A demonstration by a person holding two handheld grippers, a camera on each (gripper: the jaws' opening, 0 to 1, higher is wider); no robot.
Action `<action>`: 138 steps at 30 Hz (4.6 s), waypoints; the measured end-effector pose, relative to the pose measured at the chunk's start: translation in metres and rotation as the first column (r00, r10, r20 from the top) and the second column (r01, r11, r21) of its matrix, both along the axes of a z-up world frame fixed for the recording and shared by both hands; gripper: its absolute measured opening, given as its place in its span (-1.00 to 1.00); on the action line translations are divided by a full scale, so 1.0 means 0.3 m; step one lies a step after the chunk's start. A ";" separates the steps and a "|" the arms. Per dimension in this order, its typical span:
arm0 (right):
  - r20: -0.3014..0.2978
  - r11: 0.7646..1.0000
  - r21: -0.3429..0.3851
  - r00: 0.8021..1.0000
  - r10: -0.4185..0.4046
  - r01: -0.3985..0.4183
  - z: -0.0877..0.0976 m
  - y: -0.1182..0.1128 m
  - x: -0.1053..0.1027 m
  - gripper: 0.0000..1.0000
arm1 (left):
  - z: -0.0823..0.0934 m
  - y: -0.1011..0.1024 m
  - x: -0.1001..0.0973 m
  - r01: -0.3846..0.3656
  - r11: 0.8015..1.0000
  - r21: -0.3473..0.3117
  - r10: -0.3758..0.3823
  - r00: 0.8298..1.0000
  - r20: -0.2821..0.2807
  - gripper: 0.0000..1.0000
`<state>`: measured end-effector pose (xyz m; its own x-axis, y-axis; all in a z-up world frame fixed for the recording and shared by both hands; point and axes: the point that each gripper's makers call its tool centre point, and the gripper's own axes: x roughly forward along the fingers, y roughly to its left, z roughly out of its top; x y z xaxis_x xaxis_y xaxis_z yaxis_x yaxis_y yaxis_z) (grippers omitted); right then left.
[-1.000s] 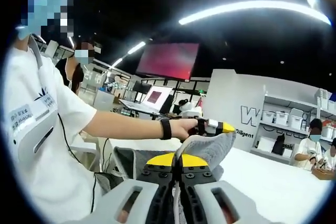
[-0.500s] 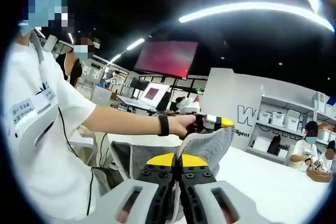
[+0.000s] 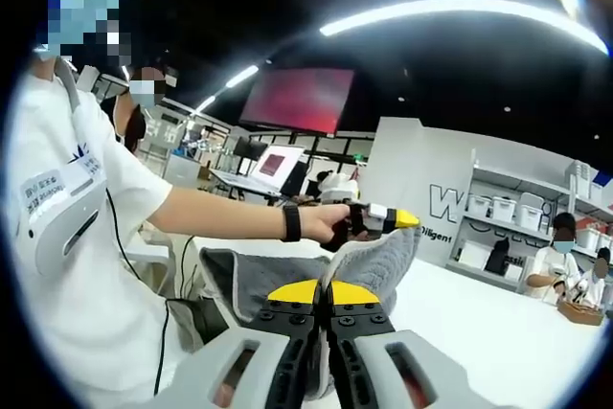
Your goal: Open the folded towel by lifting each exposed corner and separating the folded layers until the towel lies flat within the target outline without major curled edges
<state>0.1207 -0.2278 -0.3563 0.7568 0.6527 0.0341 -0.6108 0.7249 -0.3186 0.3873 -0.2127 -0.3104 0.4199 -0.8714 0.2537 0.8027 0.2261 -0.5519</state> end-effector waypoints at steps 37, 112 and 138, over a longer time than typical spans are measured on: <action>-0.049 0.993 0.007 0.992 -0.119 0.120 -0.082 -0.149 0.055 -1.00 | -0.055 -0.054 0.116 0.021 1.000 -0.005 -0.021 0.998 -0.056 -1.00; -0.081 0.898 -0.018 0.895 -0.439 0.439 -0.190 -0.436 0.153 -1.00 | -0.174 -0.125 -0.003 0.035 0.994 0.100 -0.028 0.997 -0.069 -1.00; -0.125 0.973 -0.122 0.969 -0.212 0.197 -0.256 -0.298 0.095 -1.00 | -0.296 -0.128 0.003 0.034 0.980 0.196 0.000 0.985 -0.172 -1.00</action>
<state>0.1493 -0.3171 -0.4332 0.8673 0.4774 -0.1406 -0.4959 0.8050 -0.3256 0.3881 -0.2511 -0.3993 0.4264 -0.9045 0.0023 0.7055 0.3310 -0.6267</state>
